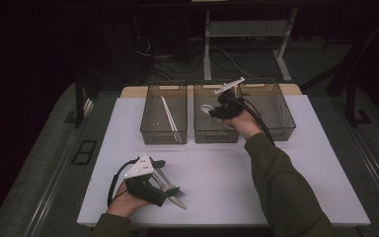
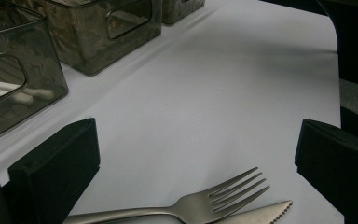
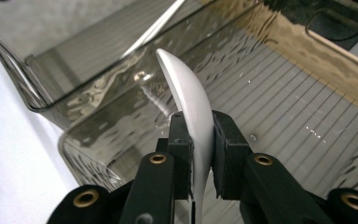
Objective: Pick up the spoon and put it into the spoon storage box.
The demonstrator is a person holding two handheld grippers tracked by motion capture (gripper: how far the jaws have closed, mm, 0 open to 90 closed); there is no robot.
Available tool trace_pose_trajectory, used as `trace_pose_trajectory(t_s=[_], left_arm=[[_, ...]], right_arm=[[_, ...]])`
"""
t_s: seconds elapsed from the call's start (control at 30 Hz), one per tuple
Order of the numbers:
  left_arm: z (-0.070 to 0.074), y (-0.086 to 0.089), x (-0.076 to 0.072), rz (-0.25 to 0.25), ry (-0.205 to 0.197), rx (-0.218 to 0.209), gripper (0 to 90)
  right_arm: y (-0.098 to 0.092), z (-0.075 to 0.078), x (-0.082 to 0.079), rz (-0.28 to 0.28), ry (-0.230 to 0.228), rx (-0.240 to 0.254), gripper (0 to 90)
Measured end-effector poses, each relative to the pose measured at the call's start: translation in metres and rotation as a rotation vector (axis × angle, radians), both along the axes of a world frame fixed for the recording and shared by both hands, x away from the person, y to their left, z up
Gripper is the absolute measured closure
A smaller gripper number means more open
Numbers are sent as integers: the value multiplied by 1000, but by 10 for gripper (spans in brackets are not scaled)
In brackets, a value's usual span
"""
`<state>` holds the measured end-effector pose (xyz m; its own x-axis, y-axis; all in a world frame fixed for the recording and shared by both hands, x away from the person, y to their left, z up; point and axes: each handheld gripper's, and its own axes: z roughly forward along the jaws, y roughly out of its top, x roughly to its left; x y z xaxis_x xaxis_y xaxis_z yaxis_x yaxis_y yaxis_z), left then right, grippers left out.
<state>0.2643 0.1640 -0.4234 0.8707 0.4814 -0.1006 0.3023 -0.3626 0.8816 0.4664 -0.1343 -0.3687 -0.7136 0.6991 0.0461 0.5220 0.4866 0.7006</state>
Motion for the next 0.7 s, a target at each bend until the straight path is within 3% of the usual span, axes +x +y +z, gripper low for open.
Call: trace_pose_trajectory(t_s=[0.4,0.47,0.7], left_arm=[[0,-1,0,-1,1,1,0],[0,-1,0,0,2,0,0],[0,0,0,-2,-3,4,0]], right_arm=[[4,-11,1,28,54,-57,778],[3,-12,0,32,74,-57,754],[-2,-8,-4,48,68,-19,686]])
